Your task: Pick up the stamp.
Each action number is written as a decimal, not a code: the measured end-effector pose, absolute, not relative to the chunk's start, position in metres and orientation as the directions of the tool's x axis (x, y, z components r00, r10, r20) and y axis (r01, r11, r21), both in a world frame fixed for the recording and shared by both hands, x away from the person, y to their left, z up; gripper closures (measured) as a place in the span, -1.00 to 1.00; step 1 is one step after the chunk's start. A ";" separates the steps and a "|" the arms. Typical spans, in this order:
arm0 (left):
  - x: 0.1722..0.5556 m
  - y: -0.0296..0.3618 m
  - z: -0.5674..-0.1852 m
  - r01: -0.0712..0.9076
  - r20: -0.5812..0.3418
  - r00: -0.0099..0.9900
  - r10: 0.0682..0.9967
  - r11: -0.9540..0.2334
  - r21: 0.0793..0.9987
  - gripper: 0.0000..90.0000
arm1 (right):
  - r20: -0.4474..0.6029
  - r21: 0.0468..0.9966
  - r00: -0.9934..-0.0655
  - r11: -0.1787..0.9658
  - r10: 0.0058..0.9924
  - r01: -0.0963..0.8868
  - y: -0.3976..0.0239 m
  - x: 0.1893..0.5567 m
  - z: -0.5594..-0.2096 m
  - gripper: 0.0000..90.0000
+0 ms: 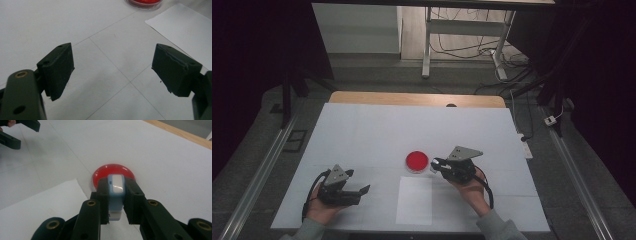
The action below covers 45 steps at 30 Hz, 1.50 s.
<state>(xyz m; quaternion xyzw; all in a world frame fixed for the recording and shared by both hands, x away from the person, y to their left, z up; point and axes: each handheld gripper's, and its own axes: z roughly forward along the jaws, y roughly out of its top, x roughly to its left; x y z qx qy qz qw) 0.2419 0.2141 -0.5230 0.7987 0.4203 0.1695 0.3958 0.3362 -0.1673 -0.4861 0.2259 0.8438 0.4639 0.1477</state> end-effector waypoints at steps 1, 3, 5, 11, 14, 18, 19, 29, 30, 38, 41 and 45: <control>0.242 0.214 -0.523 0.537 -0.062 0.589 0.806 -0.333 0.775 -0.60 | -0.036 0.853 -0.855 0.462 0.517 0.244 -0.167 0.336 -0.485 0.67; 0.242 0.214 -0.523 0.537 -0.062 0.590 0.805 -0.334 0.774 -0.60 | -0.031 0.857 -0.855 0.454 0.518 0.244 -0.167 0.334 -0.483 0.67; 0.242 0.214 -0.523 0.537 -0.060 0.591 0.805 -0.337 0.773 -0.60 | -0.026 0.863 -0.854 0.443 0.519 0.243 -0.167 0.333 -0.482 0.67; 0.242 0.214 -0.523 0.537 -0.059 0.591 0.805 -0.337 0.773 -0.60 | -0.011 0.874 -0.853 0.420 0.522 0.246 -0.169 0.331 -0.478 0.67; 0.242 0.213 -0.524 0.537 -0.059 0.592 0.804 -0.339 0.773 -0.60 | 0.000 0.878 -0.853 0.408 0.522 0.250 -0.170 0.330 -0.476 0.66; 0.242 0.213 -0.524 0.538 -0.059 0.592 0.804 -0.340 0.772 -0.60 | 0.020 0.889 -0.853 0.380 0.522 0.253 -0.171 0.327 -0.473 0.66; 0.242 0.213 -0.524 0.537 -0.059 0.592 0.804 -0.340 0.772 -0.60 | 0.020 0.890 -0.853 0.379 0.522 0.253 -0.172 0.326 -0.471 0.66; 0.242 0.212 -0.524 0.537 -0.056 0.592 0.804 -0.342 0.771 -0.60 | 0.031 0.901 -0.859 0.358 0.511 0.246 -0.176 0.318 -0.464 0.66; 0.242 0.212 -0.524 0.537 -0.056 0.591 0.805 -0.341 0.772 -0.60 | 0.031 0.903 -0.857 0.353 0.515 0.244 -0.177 0.316 -0.464 0.66; 0.242 0.211 -0.524 0.536 -0.054 0.594 0.802 -0.345 0.771 -0.60 | 0.043 0.914 -0.853 0.324 0.519 0.243 -0.186 0.306 -0.460 0.67; 0.242 0.211 -0.524 0.535 -0.053 0.594 0.803 -0.345 0.771 -0.60 | 0.048 0.916 -0.857 0.320 0.514 0.244 -0.188 0.303 -0.460 0.67; 0.242 0.211 -0.525 0.535 -0.053 0.594 0.803 -0.345 0.771 -0.60 | 0.053 0.915 -0.861 0.322 0.505 0.245 -0.188 0.300 -0.461 0.67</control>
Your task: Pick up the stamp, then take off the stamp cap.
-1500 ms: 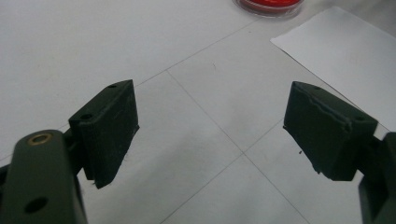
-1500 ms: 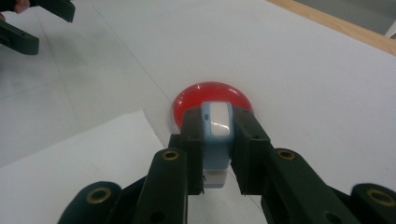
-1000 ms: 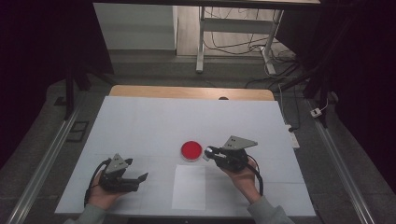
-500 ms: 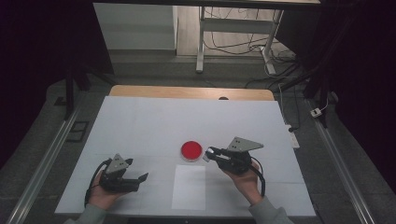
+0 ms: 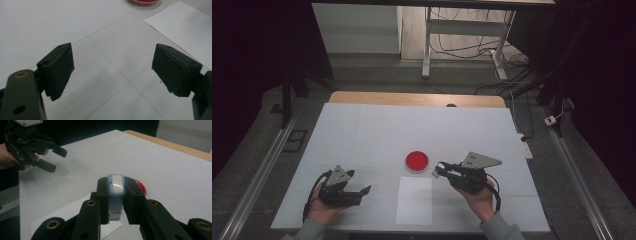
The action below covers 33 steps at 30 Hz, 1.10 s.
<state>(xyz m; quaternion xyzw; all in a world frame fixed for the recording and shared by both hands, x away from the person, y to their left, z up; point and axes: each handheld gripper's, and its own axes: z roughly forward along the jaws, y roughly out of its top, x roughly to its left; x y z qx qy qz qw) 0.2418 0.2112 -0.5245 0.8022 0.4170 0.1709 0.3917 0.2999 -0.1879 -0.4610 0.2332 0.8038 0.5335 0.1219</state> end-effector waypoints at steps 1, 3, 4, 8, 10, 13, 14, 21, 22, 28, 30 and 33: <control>0.242 0.211 -0.525 0.535 -0.053 0.594 0.803 -0.345 0.771 -0.60 | 0.055 0.915 -0.863 0.320 0.503 0.245 -0.187 0.299 -0.462 0.67; 0.242 0.211 -0.525 0.535 -0.053 0.594 0.803 -0.345 0.771 -0.60 | 0.055 0.915 -0.865 0.321 0.498 0.243 -0.185 0.298 -0.463 0.67; 0.242 0.212 -0.525 0.536 -0.053 0.593 0.803 -0.345 0.771 -0.60 | 0.051 0.915 -0.868 0.326 0.495 0.239 -0.184 0.298 -0.463 0.67; 0.242 0.212 -0.525 0.536 -0.054 0.593 0.804 -0.343 0.772 -0.60 | 0.051 0.919 -0.870 0.317 0.491 0.232 -0.183 0.296 -0.462 0.67; 0.242 0.212 -0.525 0.536 -0.053 0.593 0.803 -0.344 0.771 -0.60 | 0.049 0.919 -0.871 0.319 0.490 0.231 -0.183 0.296 -0.461 0.67; 0.242 0.212 -0.524 0.536 -0.053 0.593 0.804 -0.344 0.771 -0.60 | 0.050 0.922 -0.870 0.311 0.491 0.229 -0.183 0.296 -0.462 0.67; 0.242 0.212 -0.524 0.535 -0.053 0.592 0.804 -0.343 0.772 -0.60 | 0.047 0.922 -0.870 0.315 0.491 0.227 -0.183 0.295 -0.462 0.67; 0.242 0.211 -0.525 0.535 -0.052 0.594 0.803 -0.346 0.771 -0.60 | 0.050 0.924 -0.868 0.306 0.493 0.227 -0.183 0.296 -0.461 0.67; 0.242 0.211 -0.525 0.536 -0.053 0.594 0.803 -0.346 0.770 -0.60 | 0.052 0.924 -0.868 0.305 0.494 0.229 -0.184 0.296 -0.461 0.67; 0.242 0.212 -0.524 0.537 -0.055 0.590 0.805 -0.341 0.772 -0.60 | 0.060 0.923 -0.870 0.304 0.489 0.234 -0.182 0.295 -0.462 0.67; 0.242 0.212 -0.524 0.536 -0.054 0.591 0.805 -0.342 0.772 -0.60 | 0.061 0.925 -0.871 0.300 0.488 0.233 -0.182 0.295 -0.462 0.66; 0.242 0.211 -0.524 0.533 -0.053 0.593 0.804 -0.342 0.774 -0.60 | 0.062 0.926 -0.870 0.296 0.488 0.233 -0.182 0.295 -0.461 0.67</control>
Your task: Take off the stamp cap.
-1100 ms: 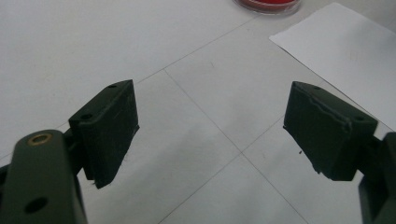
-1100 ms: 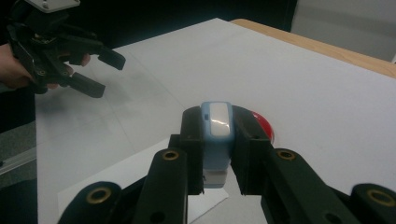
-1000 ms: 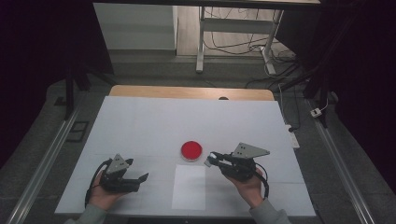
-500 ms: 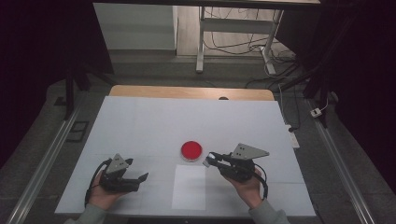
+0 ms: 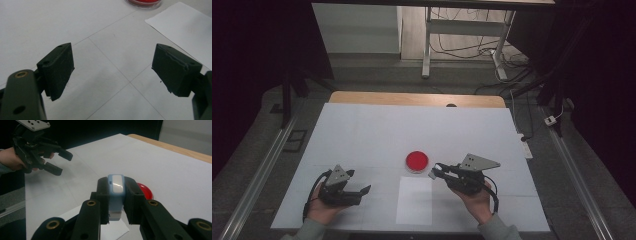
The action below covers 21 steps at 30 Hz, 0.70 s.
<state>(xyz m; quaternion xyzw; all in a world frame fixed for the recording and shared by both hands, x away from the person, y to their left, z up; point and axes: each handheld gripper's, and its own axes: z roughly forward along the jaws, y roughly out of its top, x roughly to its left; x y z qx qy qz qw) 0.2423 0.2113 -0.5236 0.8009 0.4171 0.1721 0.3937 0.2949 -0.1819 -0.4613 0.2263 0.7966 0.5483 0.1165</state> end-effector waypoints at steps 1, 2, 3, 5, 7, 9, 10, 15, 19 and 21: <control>0.242 0.211 -0.523 0.531 -0.052 0.593 0.804 -0.341 0.776 -0.60 | 0.063 0.926 -0.870 0.296 0.488 0.233 -0.182 0.295 -0.461 0.66; 0.243 0.210 -0.523 0.531 -0.054 0.593 0.803 -0.339 0.777 -0.60 | 0.063 0.927 -0.870 0.295 0.488 0.233 -0.182 0.295 -0.461 0.67; 0.243 0.210 -0.522 0.529 -0.056 0.596 0.801 -0.340 0.777 -0.60 | 0.065 0.927 -0.870 0.293 0.489 0.234 -0.182 0.295 -0.461 0.66; 0.244 0.207 -0.522 0.527 -0.061 0.601 0.797 -0.338 0.780 -0.60 | 0.075 0.928 -0.868 0.285 0.491 0.241 -0.182 0.295 -0.462 0.66; 0.244 0.205 -0.521 0.522 -0.058 0.609 0.791 -0.345 0.780 -0.60 | 0.079 0.926 -0.868 0.287 0.490 0.247 -0.182 0.295 -0.463 0.66; 0.245 0.203 -0.519 0.520 -0.057 0.611 0.789 -0.346 0.781 -0.60 | 0.080 0.926 -0.869 0.287 0.489 0.247 -0.181 0.295 -0.463 0.66; 0.245 0.202 -0.519 0.519 -0.057 0.613 0.788 -0.347 0.781 -0.60 | 0.082 0.926 -0.868 0.284 0.489 0.248 -0.181 0.295 -0.463 0.66; 0.245 0.200 -0.517 0.515 -0.067 0.616 0.785 -0.337 0.788 -0.60 | 0.097 0.932 -0.867 0.261 0.490 0.252 -0.182 0.297 -0.461 0.66; 0.244 0.198 -0.517 0.510 -0.066 0.625 0.778 -0.342 0.789 -0.60 | 0.123 0.932 -0.864 0.241 0.488 0.269 -0.180 0.300 -0.461 0.66; 0.245 0.196 -0.517 0.511 -0.065 0.627 0.777 -0.347 0.787 -0.60 | 0.127 0.930 -0.864 0.243 0.487 0.274 -0.179 0.300 -0.463 0.66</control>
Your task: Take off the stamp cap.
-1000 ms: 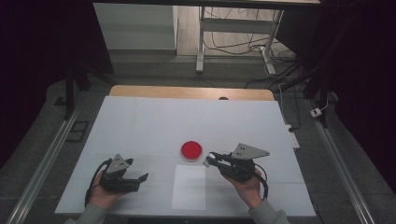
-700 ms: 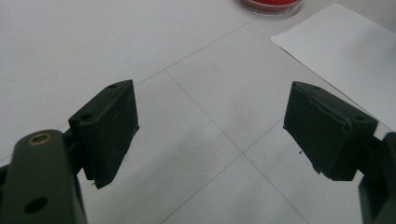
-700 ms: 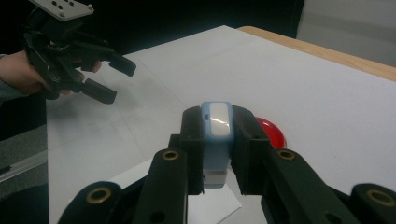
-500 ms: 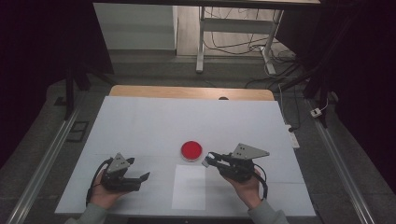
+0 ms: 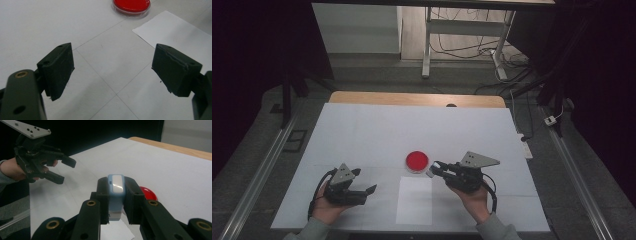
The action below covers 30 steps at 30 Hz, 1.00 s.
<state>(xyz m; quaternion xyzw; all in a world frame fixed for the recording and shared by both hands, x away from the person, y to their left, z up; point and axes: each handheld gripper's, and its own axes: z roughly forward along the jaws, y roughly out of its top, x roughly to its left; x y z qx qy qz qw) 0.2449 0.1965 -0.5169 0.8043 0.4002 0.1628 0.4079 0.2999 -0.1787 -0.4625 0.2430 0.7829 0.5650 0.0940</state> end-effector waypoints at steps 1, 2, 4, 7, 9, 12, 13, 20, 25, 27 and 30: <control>0.245 0.195 -0.517 0.508 -0.059 0.631 0.774 -0.354 0.785 -0.60 | 0.124 0.929 -0.866 0.250 0.485 0.273 -0.178 0.300 -0.463 0.66; 0.245 0.194 -0.517 0.506 -0.055 0.633 0.772 -0.359 0.784 -0.60 | 0.118 0.928 -0.867 0.257 0.485 0.271 -0.177 0.299 -0.464 0.66; 0.245 0.193 -0.516 0.504 -0.055 0.635 0.771 -0.358 0.786 -0.60 | 0.115 0.926 -0.867 0.264 0.485 0.271 -0.177 0.299 -0.465 0.66; 0.245 0.190 -0.514 0.498 -0.054 0.637 0.769 -0.357 0.790 -0.60 | 0.124 0.926 -0.867 0.257 0.483 0.276 -0.177 0.299 -0.465 0.66; 0.244 0.187 -0.514 0.494 -0.048 0.642 0.765 -0.366 0.789 -0.60 | 0.119 0.926 -0.869 0.263 0.481 0.272 -0.176 0.298 -0.466 0.66; 0.244 0.183 -0.513 0.489 -0.046 0.648 0.761 -0.368 0.791 -0.60 | 0.116 0.926 -0.871 0.265 0.478 0.268 -0.174 0.297 -0.465 0.66; 0.245 0.182 -0.513 0.487 -0.045 0.649 0.760 -0.369 0.791 -0.60 | 0.116 0.927 -0.871 0.263 0.478 0.269 -0.174 0.297 -0.465 0.66; 0.248 0.172 -0.511 0.474 -0.038 0.667 0.744 -0.384 0.792 -0.60 | 0.114 0.928 -0.867 0.261 0.484 0.268 -0.174 0.297 -0.465 0.66; 0.250 0.164 -0.510 0.466 -0.033 0.674 0.738 -0.390 0.794 -0.60 | 0.114 0.929 -0.867 0.257 0.485 0.267 -0.174 0.297 -0.465 0.66; 0.251 0.161 -0.510 0.462 -0.032 0.679 0.733 -0.393 0.795 -0.60 | 0.113 0.929 -0.867 0.257 0.485 0.265 -0.174 0.297 -0.464 0.66; 0.253 0.156 -0.509 0.460 -0.032 0.685 0.728 -0.397 0.794 -0.60 | 0.117 0.930 -0.865 0.252 0.489 0.268 -0.174 0.297 -0.464 0.66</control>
